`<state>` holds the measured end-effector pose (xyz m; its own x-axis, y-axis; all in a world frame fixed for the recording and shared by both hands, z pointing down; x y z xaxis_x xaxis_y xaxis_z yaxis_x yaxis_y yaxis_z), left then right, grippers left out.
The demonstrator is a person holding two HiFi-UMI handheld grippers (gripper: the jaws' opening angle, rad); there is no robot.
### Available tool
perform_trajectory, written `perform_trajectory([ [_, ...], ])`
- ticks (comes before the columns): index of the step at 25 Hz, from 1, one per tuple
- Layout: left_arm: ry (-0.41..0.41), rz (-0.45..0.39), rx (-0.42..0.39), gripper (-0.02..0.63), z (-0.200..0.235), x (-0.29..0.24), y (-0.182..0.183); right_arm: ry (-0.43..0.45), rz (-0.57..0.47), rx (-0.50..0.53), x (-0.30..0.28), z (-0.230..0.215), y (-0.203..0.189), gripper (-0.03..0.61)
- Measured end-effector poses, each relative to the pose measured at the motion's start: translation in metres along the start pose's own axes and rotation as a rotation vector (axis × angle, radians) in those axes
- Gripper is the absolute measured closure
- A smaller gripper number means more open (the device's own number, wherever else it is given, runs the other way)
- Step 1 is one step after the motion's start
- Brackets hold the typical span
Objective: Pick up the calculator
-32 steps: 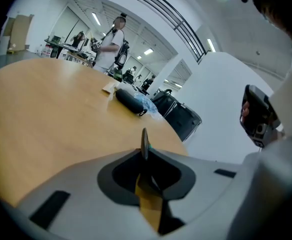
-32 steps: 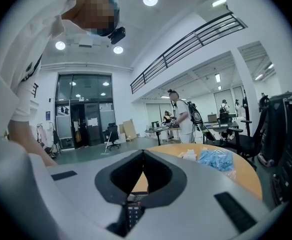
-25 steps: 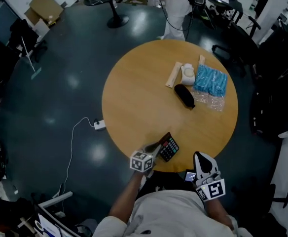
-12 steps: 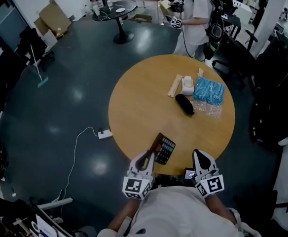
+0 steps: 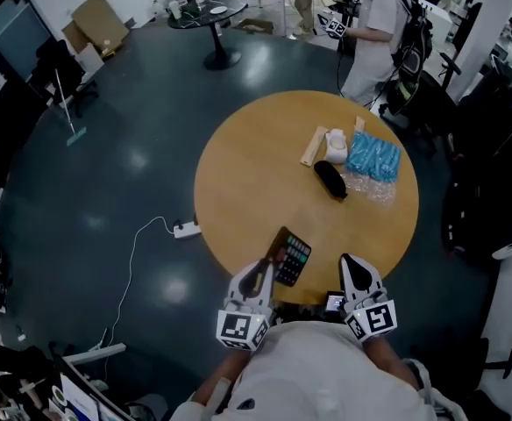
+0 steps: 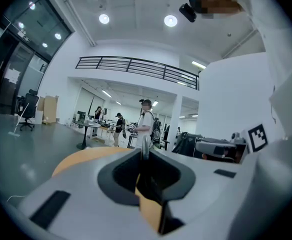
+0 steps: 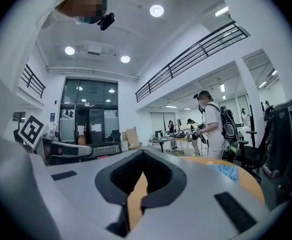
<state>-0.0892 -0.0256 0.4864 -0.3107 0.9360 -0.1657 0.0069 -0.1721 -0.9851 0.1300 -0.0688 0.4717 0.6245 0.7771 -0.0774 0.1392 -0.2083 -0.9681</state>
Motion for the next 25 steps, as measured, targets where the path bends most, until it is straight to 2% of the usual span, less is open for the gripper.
perform_trajectory([
  [13, -0.031, 0.003, 0.041, 0.563, 0.01, -0.007, -0.001, -0.019, -0.003, 0.013, -0.014, 0.001, 0.006, 0.565],
  [25, -0.051, -0.007, 0.044, 0.563, 0.01, -0.011, 0.0, -0.026, -0.004, 0.015, -0.016, -0.002, 0.006, 0.565],
])
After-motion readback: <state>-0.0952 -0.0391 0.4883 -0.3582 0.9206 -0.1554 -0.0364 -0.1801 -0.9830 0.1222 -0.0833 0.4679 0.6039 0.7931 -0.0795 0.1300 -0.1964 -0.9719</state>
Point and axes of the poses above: the fingertips, and each gripper's own axes: x backward along the fingers, z to its left, y out of its top, the point moved 5 cm from there along x, backward along the fingers, and after that the axes turned 8 degrees about -x, right-handed, at the moved point
